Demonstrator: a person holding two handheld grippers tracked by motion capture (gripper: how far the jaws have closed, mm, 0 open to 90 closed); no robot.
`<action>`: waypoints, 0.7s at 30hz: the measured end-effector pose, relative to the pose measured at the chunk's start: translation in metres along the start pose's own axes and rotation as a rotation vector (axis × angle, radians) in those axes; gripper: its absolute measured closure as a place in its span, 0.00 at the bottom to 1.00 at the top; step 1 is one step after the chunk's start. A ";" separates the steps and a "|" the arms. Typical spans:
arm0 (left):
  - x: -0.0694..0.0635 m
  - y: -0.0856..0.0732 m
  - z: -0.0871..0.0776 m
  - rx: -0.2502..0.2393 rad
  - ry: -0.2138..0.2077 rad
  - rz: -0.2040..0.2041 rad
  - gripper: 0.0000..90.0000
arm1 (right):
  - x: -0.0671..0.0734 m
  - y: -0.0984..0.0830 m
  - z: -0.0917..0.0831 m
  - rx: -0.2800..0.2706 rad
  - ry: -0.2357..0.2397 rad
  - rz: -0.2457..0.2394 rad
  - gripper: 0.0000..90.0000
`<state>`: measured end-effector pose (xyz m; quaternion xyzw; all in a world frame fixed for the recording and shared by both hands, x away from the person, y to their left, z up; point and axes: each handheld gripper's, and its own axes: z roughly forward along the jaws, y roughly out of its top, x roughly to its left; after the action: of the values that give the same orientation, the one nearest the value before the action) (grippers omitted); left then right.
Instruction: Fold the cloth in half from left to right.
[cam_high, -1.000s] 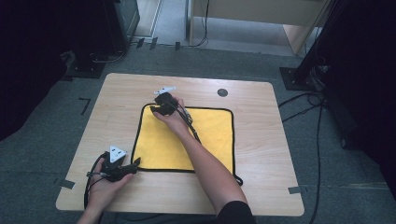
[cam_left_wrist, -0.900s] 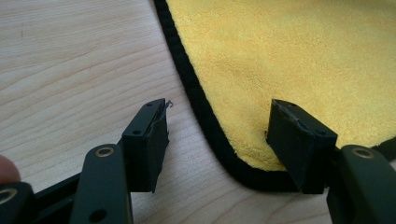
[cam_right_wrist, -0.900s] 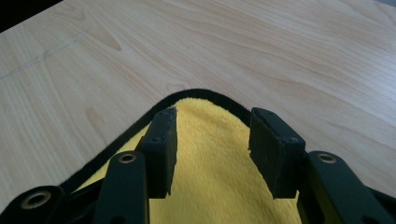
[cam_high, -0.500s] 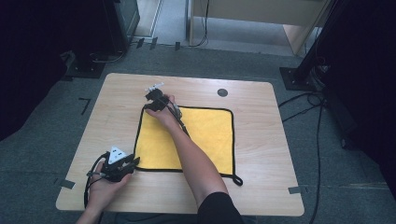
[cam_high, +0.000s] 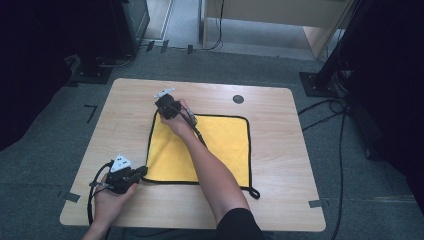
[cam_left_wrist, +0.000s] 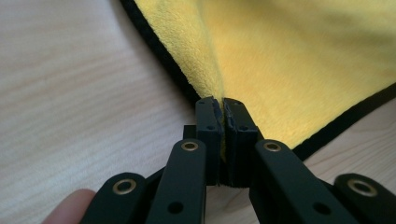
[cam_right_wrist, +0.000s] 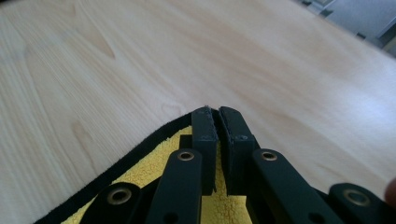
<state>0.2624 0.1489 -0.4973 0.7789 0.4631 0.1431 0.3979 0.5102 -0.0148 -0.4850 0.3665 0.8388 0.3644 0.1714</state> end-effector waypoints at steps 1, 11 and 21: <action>-0.002 0.002 -0.003 -0.019 0.000 0.002 0.96 | -0.002 0.001 -0.006 -0.021 0.002 0.014 0.96; -0.048 0.029 -0.009 -0.099 -0.006 0.117 0.95 | -0.040 -0.011 -0.064 -0.108 -0.003 0.054 0.95; -0.114 0.051 0.032 -0.058 -0.132 0.241 0.95 | -0.087 -0.052 -0.105 -0.115 -0.011 0.104 0.95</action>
<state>0.2520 0.0249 -0.4627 0.8248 0.3345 0.1518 0.4299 0.4849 -0.1540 -0.4507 0.4009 0.7954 0.4184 0.1777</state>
